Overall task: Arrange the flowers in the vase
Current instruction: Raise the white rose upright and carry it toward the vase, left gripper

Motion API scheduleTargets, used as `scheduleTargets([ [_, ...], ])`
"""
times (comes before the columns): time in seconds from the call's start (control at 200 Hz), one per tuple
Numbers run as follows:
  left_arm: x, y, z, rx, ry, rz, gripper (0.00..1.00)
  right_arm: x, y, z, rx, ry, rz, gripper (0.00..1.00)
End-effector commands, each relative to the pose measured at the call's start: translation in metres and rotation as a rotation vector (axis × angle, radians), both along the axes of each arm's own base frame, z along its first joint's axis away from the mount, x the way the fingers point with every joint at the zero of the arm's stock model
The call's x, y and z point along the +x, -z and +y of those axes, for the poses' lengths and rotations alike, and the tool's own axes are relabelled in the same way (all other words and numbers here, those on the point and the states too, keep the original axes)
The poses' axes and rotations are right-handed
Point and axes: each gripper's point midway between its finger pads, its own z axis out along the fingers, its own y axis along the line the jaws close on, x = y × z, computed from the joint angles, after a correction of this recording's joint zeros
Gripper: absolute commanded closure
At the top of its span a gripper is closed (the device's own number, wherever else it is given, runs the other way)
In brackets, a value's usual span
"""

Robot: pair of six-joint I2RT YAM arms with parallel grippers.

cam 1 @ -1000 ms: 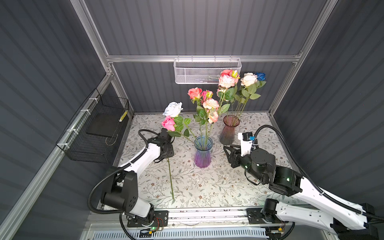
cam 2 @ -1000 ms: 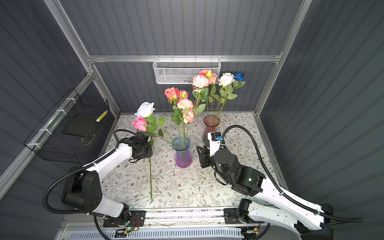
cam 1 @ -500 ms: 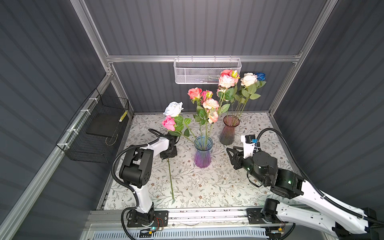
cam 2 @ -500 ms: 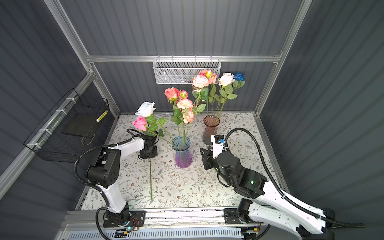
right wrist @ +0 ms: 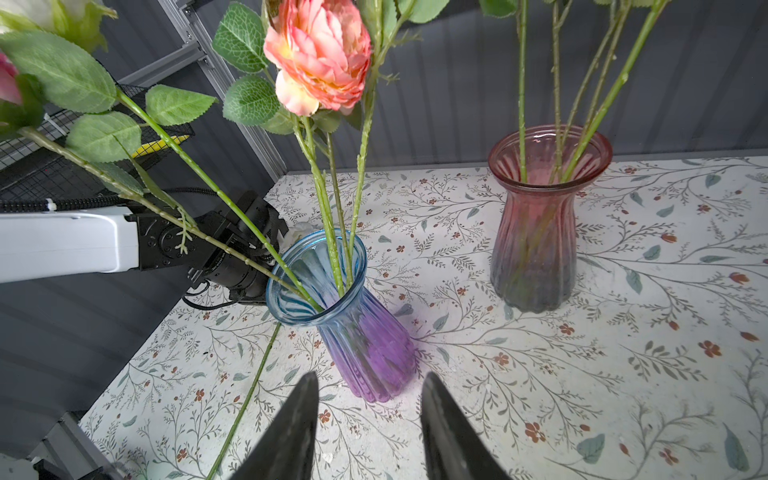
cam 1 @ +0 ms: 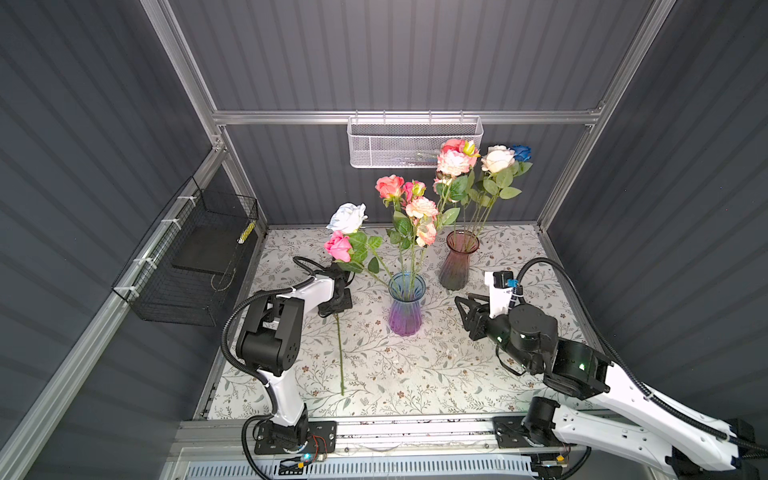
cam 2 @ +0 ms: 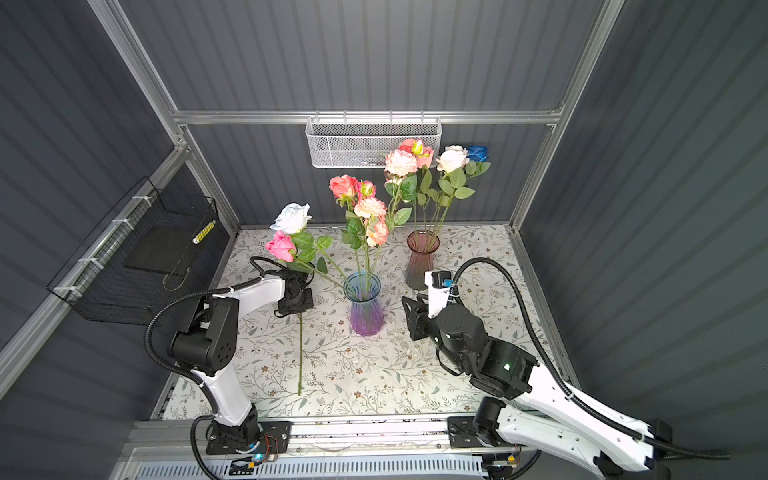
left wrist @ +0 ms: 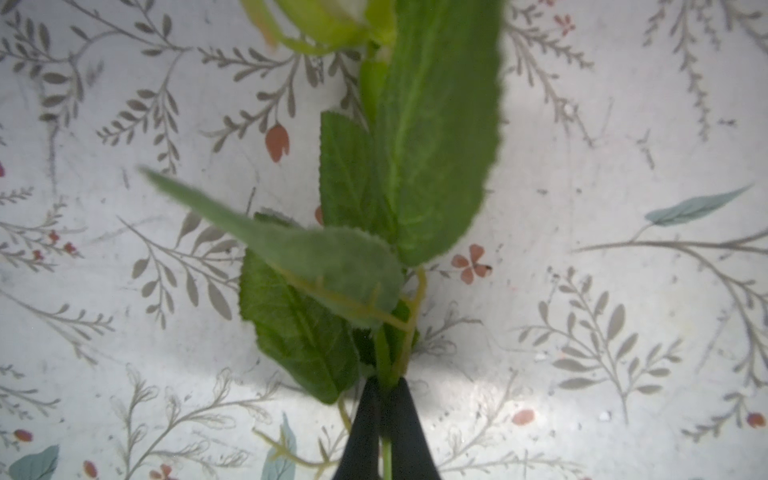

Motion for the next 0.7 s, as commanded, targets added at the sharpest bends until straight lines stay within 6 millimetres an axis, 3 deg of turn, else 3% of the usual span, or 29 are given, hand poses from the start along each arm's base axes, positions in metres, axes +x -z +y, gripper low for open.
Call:
scheduleTargets([
  [0.0, -0.011, -0.023, 0.001, -0.027, 0.017, -0.01, 1.0, -0.001, -0.005, 0.0, 0.018, -0.005, 0.002, 0.58],
  [0.11, -0.009, -0.068, 0.002, -0.043, 0.014, -0.103, 1.0, -0.002, -0.011, 0.003, 0.021, -0.02, 0.002, 0.59],
  [0.355, -0.02, -0.195, 0.022, -0.043, -0.023, -0.404, 1.0, -0.005, -0.036, 0.014, 0.049, -0.074, -0.023, 0.6],
  [0.52, -0.044, -0.304, 0.03, -0.112, 0.01, -0.766, 1.0, -0.011, -0.066, 0.034, 0.053, -0.168, -0.076, 0.58],
  [0.605, -0.063, -0.366, 0.025, -0.164, 0.093, -0.963, 1.0, -0.015, -0.085, 0.05, 0.053, -0.229, -0.115, 0.56],
  [0.695, -0.088, -0.418, 0.024, -0.201, 0.154, -1.125, 1.0, -0.018, -0.102, 0.07, 0.057, -0.29, -0.144, 0.54],
])
